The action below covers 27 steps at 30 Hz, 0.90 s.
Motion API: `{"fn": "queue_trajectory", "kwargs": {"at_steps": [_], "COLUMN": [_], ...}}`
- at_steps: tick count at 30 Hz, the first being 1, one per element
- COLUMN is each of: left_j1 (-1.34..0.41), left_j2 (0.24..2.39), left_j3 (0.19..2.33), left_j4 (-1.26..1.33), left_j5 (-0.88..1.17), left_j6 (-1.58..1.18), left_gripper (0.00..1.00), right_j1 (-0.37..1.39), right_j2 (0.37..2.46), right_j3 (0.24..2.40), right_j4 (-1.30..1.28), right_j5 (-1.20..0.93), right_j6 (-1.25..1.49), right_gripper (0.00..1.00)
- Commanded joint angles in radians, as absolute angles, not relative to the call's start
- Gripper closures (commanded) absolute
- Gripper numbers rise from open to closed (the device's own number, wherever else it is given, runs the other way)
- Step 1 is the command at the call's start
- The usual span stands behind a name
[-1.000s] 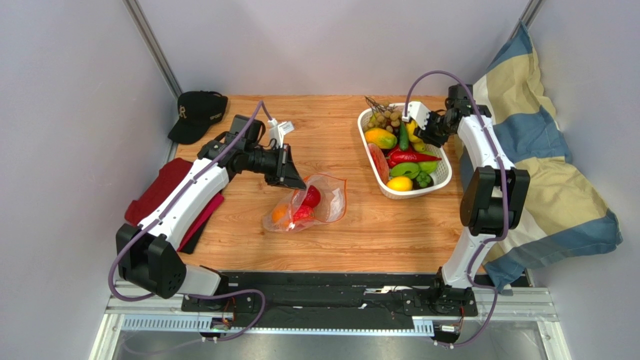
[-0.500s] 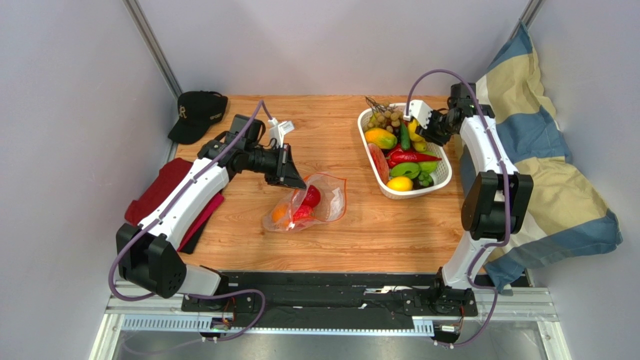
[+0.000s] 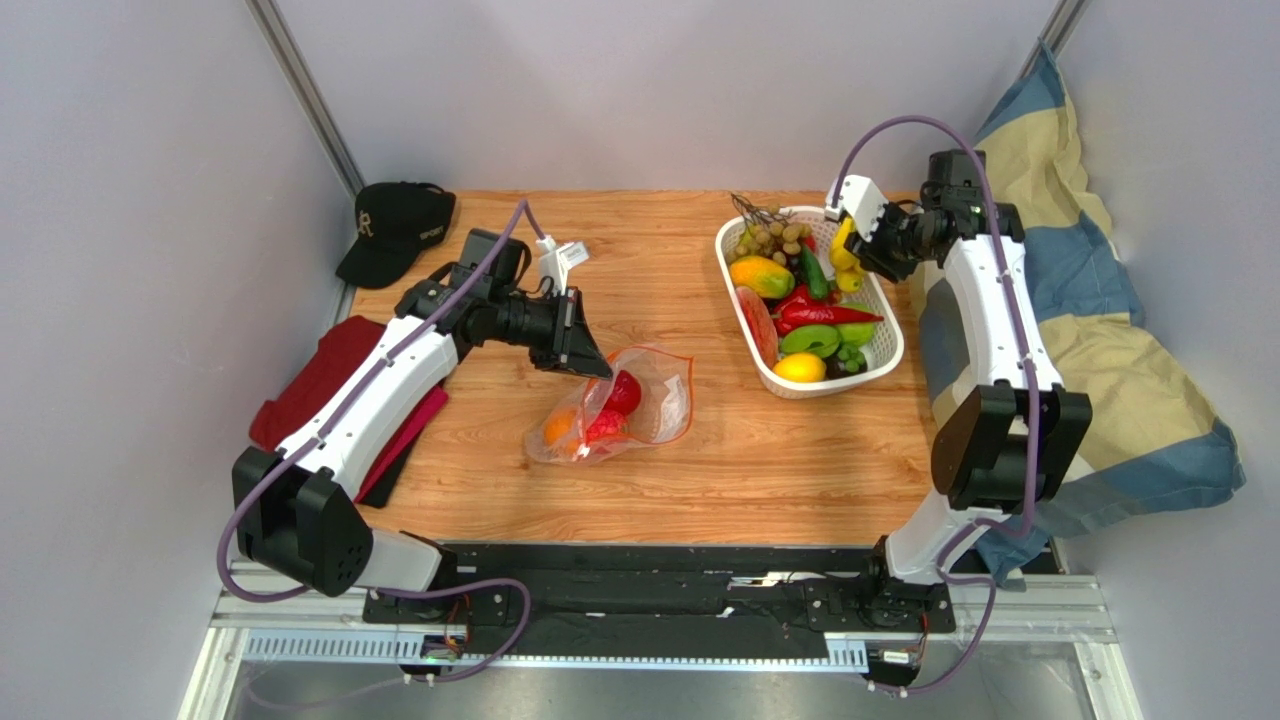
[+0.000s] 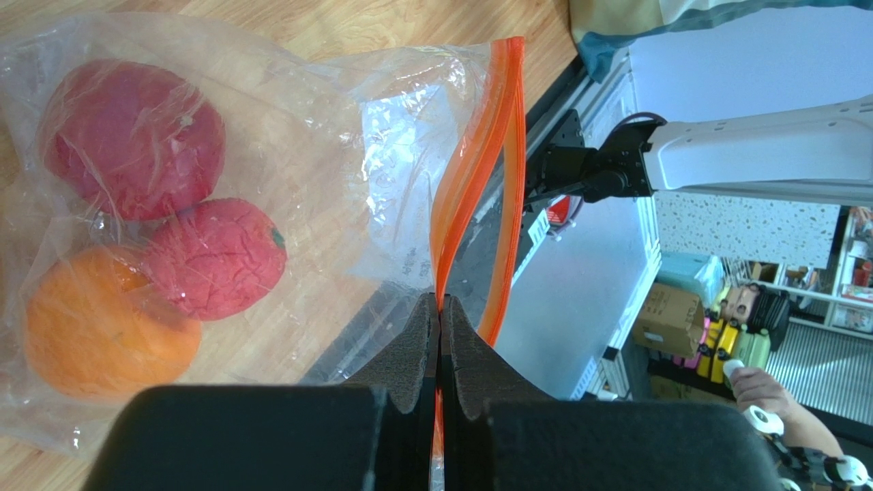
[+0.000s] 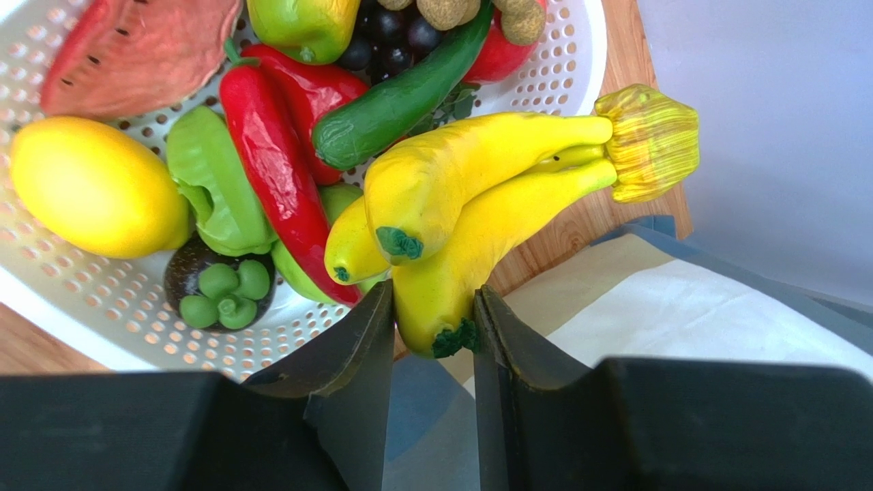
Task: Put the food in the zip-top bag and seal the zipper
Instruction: Pick up the fake fruit from the bin, then place the fake fruit in the zipper food storage bag.
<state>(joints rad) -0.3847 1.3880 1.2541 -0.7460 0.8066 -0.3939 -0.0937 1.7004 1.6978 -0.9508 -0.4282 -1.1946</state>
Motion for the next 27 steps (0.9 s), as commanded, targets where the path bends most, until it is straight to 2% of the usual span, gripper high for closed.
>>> {"fn": "queue_trajectory", "kwargs": {"at_steps": [1,8,17,20,22,23,24,27], "left_j1": [-0.387,-0.387,-0.384,-0.382,-0.382,-0.382,-0.380,-0.379], "left_j2": [1.368,1.339,1.289,1.272,1.267,1.266,1.269,1.279], "left_j3": [1.299,1.295,1.220,1.189,1.169,1.166,1.164,1.163], "left_j4": [-0.745,-0.723,-0.574,-0.494,-0.442,-0.424,-0.416,-0.396], "left_j5": [0.819,0.816,0.876,0.897,0.907,0.917,0.922,0.953], "left_j6": [-0.371,-0.373,-0.440,-0.489,-0.521,-0.528,-0.534,-0.552], "left_gripper": [1.00,1.00,1.00,1.00,1.00,1.00,1.00,1.00], "right_j1": [-0.107,-0.117,-0.120,-0.118,-0.117,-0.115,-0.104,-0.052], "right_j2": [1.631,1.554,1.376,1.324,1.263,1.243,1.212,1.174], "right_j3": [1.769,1.830,1.775,1.676,1.605,1.533,1.498,1.422], "right_j4": [-0.957,-1.006,-0.928,-0.774,-0.556,-0.473,-0.324,-0.171], "right_j5": [-0.511,-0.671,-0.998,-1.119,-1.170,-1.210,-1.225,-1.256], "right_j6": [-1.092,-0.839,-0.252,0.057,0.228,0.424,0.504,0.702], "right_gripper": [1.00,1.00,1.00,1.00,1.00,1.00,1.00,1.00]}}
